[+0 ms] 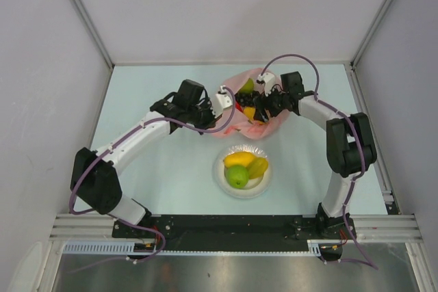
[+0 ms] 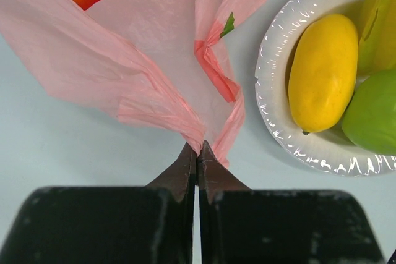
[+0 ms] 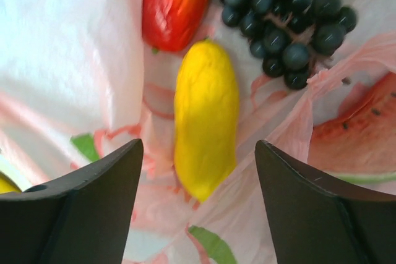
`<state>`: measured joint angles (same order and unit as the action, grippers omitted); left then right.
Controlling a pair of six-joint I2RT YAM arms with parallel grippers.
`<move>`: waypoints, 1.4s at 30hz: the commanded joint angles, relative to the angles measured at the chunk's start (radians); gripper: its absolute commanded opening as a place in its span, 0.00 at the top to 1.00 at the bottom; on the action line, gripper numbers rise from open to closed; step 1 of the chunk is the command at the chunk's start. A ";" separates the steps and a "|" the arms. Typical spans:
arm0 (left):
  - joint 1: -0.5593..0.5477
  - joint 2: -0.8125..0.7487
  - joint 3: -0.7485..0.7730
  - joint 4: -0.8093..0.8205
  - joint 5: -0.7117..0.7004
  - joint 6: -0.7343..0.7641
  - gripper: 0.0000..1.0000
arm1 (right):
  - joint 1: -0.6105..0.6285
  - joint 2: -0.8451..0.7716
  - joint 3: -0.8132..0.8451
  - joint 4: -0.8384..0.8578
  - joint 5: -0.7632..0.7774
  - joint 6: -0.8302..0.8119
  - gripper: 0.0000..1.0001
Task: Take the fake fruits out of the plastic bag
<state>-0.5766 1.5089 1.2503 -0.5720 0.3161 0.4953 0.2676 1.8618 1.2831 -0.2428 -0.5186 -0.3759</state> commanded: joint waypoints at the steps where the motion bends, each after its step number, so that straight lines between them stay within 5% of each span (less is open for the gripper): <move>1: 0.001 0.023 0.014 -0.031 0.018 -0.011 1.00 | -0.031 0.043 0.113 -0.026 -0.095 0.075 0.24; 15: 0.003 0.004 0.071 -0.055 0.018 -0.047 1.00 | 0.094 0.197 0.203 -0.093 0.121 -0.055 0.34; 20: 0.003 -0.039 0.037 -0.029 0.006 -0.032 1.00 | 0.099 0.197 0.312 -0.121 0.149 -0.040 0.63; 24: 0.003 -0.049 0.021 -0.020 0.015 -0.031 1.00 | 0.101 0.094 0.320 -0.119 0.117 -0.089 0.73; 36: 0.004 -0.041 0.040 -0.014 -0.012 -0.035 1.00 | 0.143 -0.352 0.111 -0.315 -0.084 -0.251 0.74; 42: 0.001 -0.050 -0.008 0.026 -0.022 -0.040 1.00 | 0.316 -0.619 -0.166 -0.456 -0.069 -0.581 0.75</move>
<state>-0.5758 1.4944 1.2686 -0.5884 0.2993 0.4702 0.4843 1.3716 1.2480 -0.5461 -0.5674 -0.7086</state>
